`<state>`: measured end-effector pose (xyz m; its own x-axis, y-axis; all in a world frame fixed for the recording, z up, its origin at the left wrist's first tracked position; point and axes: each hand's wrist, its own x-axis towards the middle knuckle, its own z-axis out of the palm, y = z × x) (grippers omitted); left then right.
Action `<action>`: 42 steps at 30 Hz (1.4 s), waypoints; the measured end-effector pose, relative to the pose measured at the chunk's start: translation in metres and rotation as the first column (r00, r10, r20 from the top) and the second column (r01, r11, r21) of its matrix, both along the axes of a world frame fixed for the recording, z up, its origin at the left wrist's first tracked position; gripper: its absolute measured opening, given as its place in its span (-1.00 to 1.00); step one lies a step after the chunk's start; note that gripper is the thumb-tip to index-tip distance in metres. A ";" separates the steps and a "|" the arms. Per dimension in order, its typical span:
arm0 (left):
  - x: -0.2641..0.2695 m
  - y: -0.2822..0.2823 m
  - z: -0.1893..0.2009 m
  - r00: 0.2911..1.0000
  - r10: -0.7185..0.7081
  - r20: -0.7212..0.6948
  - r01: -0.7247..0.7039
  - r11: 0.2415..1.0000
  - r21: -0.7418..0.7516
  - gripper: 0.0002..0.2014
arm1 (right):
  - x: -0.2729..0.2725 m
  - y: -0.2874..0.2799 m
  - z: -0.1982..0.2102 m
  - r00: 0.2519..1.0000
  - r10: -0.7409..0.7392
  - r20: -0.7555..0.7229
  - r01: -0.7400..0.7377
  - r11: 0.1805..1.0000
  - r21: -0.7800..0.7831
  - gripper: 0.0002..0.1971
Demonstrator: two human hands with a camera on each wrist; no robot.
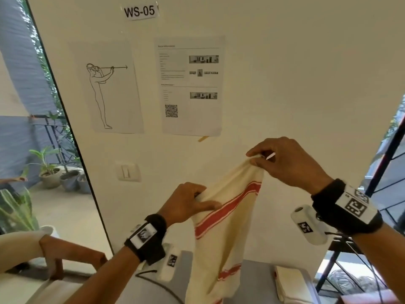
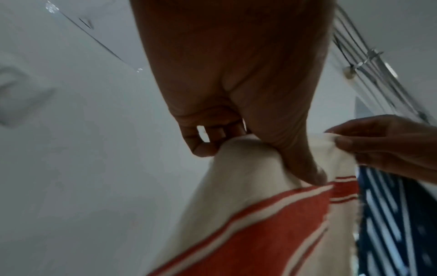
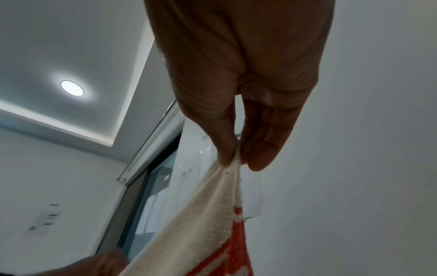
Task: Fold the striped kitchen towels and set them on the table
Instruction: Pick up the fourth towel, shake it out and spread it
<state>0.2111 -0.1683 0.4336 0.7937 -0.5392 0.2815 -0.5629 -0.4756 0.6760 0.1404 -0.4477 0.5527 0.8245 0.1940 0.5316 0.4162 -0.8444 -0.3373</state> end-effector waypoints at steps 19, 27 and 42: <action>0.073 0.129 0.022 0.968 0.214 0.128 -0.247 0.893 0.377 -0.70 | 0.000 -0.100 -0.020 0.953 -0.245 -0.178 0.300 0.843 0.447 -0.97; 0.091 0.128 0.008 0.909 0.385 0.161 -0.414 0.881 0.227 -0.80 | 0.025 -0.116 -0.053 0.928 -0.287 -0.239 0.371 0.780 0.504 -0.93; -0.007 0.135 -0.173 0.908 0.358 0.219 -0.356 0.933 -0.048 -0.69 | -0.104 -0.091 -0.249 0.889 -0.411 -0.204 0.455 0.845 0.281 -0.74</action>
<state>0.2045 -0.0331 0.2607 0.8503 -0.2288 0.4740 -0.4912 -0.6682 0.5587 0.0361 -0.5387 0.3038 0.8511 -0.3571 0.3848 -0.0339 -0.7688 -0.6386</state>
